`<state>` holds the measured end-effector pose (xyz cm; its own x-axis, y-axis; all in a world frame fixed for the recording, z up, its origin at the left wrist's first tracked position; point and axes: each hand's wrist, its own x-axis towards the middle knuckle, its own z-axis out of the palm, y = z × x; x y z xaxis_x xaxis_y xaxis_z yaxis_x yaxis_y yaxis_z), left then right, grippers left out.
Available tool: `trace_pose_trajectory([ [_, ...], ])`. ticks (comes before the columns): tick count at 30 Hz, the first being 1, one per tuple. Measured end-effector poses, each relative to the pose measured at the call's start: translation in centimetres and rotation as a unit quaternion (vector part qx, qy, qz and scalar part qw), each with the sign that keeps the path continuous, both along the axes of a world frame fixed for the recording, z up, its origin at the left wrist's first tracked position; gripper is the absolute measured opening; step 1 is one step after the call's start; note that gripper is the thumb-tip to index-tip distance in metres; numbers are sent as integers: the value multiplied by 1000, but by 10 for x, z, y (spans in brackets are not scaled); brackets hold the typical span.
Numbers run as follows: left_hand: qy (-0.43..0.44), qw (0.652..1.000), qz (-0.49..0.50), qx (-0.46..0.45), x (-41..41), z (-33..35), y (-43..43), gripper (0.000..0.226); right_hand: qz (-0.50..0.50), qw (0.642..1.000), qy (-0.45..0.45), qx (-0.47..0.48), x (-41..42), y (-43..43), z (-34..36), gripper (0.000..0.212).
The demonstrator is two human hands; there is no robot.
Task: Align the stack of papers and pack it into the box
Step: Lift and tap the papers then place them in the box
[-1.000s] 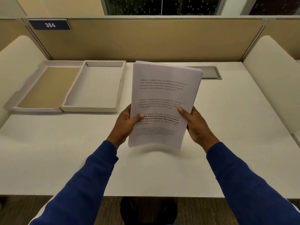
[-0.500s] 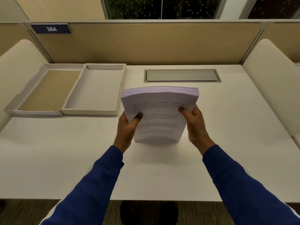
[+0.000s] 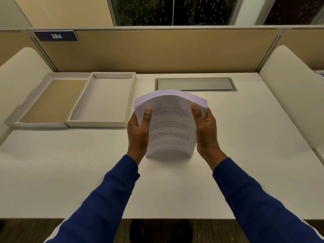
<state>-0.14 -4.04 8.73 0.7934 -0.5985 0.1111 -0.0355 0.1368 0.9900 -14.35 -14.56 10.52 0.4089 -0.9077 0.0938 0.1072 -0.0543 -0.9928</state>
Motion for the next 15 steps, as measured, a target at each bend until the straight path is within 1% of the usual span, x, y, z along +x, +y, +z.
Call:
trace_pose_trajectory([
  [3,3,1000,15,-11,6,18,-2,49,-15,1000,2,14,-2,-6,14,43],
  [4,-1,1000,26,-6,7,26,-4,57,-22,1000,8,18,-1,-8,19,47],
  [5,-1,999,39,7,9,31,-7,59,-32,999,16,20,1,-11,22,49],
  [9,6,994,91,57,9,36,-15,51,-71,996,44,25,7,-11,23,33],
  [11,9,993,98,66,8,38,-16,50,-72,996,54,19,8,-10,22,32],
  [13,14,994,91,63,7,39,-16,48,-62,997,53,17,7,-9,23,37],
  [15,12,997,63,50,6,32,-13,50,-38,998,49,2,5,-6,20,53],
])
